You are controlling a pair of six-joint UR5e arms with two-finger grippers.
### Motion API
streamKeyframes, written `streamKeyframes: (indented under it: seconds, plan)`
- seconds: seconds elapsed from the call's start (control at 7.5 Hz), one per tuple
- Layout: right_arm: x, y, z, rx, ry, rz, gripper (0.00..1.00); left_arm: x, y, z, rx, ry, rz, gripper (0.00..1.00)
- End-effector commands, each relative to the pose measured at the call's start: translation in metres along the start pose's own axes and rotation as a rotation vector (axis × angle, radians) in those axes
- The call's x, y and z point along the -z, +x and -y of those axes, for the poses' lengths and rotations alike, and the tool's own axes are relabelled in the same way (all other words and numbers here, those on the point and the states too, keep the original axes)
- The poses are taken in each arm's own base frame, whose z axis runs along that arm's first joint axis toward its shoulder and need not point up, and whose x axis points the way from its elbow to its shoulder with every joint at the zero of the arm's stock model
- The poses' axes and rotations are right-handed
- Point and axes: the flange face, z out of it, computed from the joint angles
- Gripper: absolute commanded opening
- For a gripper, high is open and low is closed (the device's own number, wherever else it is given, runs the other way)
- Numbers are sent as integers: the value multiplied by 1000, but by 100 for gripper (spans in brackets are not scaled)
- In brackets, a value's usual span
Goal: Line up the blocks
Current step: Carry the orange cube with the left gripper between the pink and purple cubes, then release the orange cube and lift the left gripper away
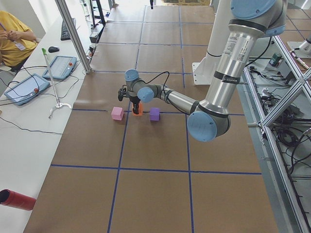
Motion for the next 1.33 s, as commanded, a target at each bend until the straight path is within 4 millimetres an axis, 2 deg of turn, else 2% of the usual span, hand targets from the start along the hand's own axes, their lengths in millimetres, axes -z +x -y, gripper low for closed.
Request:
streamKeyframes:
  seconds: [0.0,0.13,0.27,0.4,0.53,0.67,0.8,0.93,1.07,1.2]
  plan:
    - [0,0,0,1,1,0,100,-9,-8,0,10,-12,14,52]
    - [0,0,0,0,0,0,100,-13,-11,-1,12,-17,20,84]
    - [0,0,0,0,0,0,100,-13,-10,-1,17,-16,19,99]
    - [0,0,0,0,0,0,100,-9,-10,0,19,-11,17,99]
    - [0,0,0,0,0,0,100,10,-15,8,18,17,4,99]
    - [0,0,0,1,1,0,100,45,-23,21,34,69,-12,99]
    - [0,0,0,0,0,0,100,89,-47,36,38,141,-24,99]
    - [0,0,0,1,1,0,100,122,-87,40,-35,176,11,99]
    - [0,0,0,0,0,0,100,140,-145,41,-123,185,65,99]
    - [0,0,0,0,0,0,100,139,-224,21,-232,157,125,99]
